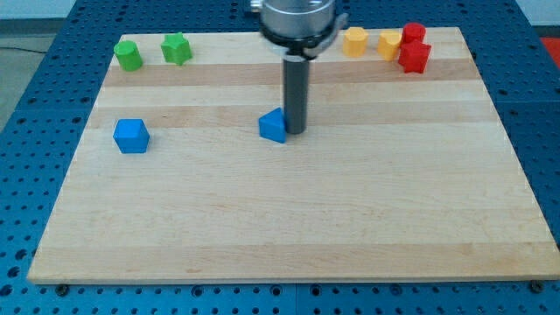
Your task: Move the red star to the bottom of the red circle
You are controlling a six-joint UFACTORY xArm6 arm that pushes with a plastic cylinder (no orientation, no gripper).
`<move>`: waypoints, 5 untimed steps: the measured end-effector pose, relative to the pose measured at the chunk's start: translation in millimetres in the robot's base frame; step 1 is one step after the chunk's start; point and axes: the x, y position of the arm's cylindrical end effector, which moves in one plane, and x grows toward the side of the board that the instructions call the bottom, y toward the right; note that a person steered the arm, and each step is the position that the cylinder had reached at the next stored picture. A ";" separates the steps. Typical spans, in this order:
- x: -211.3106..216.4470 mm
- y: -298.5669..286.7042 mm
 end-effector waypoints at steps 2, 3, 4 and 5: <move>-2.5 -29.6; -11.0 -1.1; -35.0 17.0; -95.2 12.0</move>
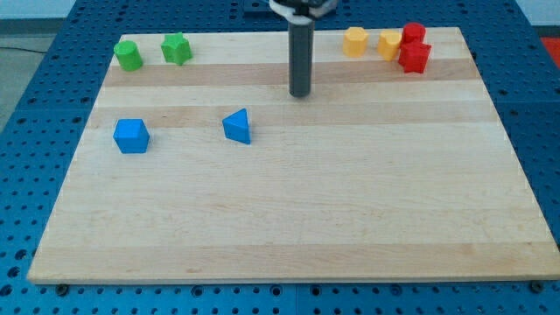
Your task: Move the red star to the bottom of the red circle
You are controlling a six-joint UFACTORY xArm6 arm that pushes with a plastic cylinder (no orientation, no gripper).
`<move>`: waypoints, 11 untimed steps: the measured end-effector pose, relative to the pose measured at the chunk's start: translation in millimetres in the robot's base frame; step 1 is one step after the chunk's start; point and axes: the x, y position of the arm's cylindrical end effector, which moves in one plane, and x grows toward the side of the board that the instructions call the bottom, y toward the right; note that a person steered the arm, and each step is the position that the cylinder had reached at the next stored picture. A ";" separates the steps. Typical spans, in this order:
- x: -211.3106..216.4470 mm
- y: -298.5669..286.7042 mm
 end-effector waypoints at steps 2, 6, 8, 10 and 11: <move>-121.5 37.7; -78.7 147.3; -21.1 191.2; -5.5 207.7; -44.9 191.7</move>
